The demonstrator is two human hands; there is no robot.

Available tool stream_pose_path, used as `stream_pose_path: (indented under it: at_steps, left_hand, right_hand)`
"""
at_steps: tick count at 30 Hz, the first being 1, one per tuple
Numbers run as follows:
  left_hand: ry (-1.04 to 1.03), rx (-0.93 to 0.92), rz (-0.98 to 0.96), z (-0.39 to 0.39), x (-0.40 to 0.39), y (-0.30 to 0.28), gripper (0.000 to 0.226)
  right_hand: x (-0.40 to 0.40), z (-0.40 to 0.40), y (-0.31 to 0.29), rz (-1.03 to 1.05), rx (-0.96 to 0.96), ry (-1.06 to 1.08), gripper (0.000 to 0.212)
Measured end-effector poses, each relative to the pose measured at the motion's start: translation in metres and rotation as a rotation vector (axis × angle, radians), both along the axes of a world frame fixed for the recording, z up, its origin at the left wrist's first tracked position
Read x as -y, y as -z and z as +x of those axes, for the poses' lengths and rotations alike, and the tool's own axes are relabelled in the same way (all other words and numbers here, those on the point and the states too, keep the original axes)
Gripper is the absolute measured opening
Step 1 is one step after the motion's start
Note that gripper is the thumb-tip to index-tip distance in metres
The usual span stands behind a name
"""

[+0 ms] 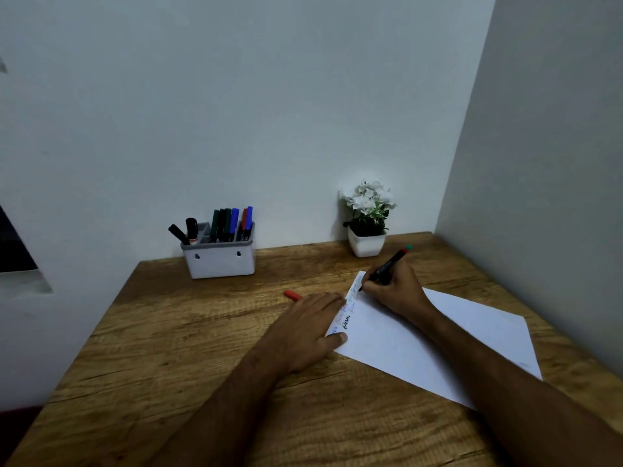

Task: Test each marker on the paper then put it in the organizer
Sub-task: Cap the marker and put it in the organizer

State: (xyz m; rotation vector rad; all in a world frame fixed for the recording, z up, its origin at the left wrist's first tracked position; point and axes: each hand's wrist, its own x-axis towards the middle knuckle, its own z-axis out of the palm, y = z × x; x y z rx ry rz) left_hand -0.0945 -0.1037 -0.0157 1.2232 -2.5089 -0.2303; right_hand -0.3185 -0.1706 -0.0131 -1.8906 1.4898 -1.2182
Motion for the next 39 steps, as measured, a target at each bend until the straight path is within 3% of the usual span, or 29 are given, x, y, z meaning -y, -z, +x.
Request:
stream_pose_path:
  at_steps: [8,11,18,22,30,39]
  left_hand:
    - [-0.012,-0.037,0.05,0.004,0.0,0.002,0.068]
    - [-0.017,-0.054,0.061,0.006,0.001,0.003,0.07]
    - [-0.128,-0.193,-0.04,0.013,0.008,0.0,0.048]
    - [-0.175,-0.166,-0.095,0.026,0.013,-0.001,0.04]
    - [-0.259,-0.157,-0.068,0.036,0.022,0.001,0.019]
    - [-0.387,-0.235,-0.051,0.035,0.023,0.001,0.017]
  right_hand:
    - [-0.011,0.009,-0.001,0.023,0.053,0.044,0.006]
    - [-0.017,0.013,-0.002,0.04,0.085,0.061,0.015]
    - [-0.032,0.022,-0.001,0.071,0.124,0.09,0.008]
    - [-0.04,0.028,0.001,0.086,0.162,0.091,0.007]
    - [-0.047,0.04,-0.002,0.131,0.345,0.005,0.006]
    - [-0.053,0.052,-0.015,0.175,0.557,-0.113,0.008]
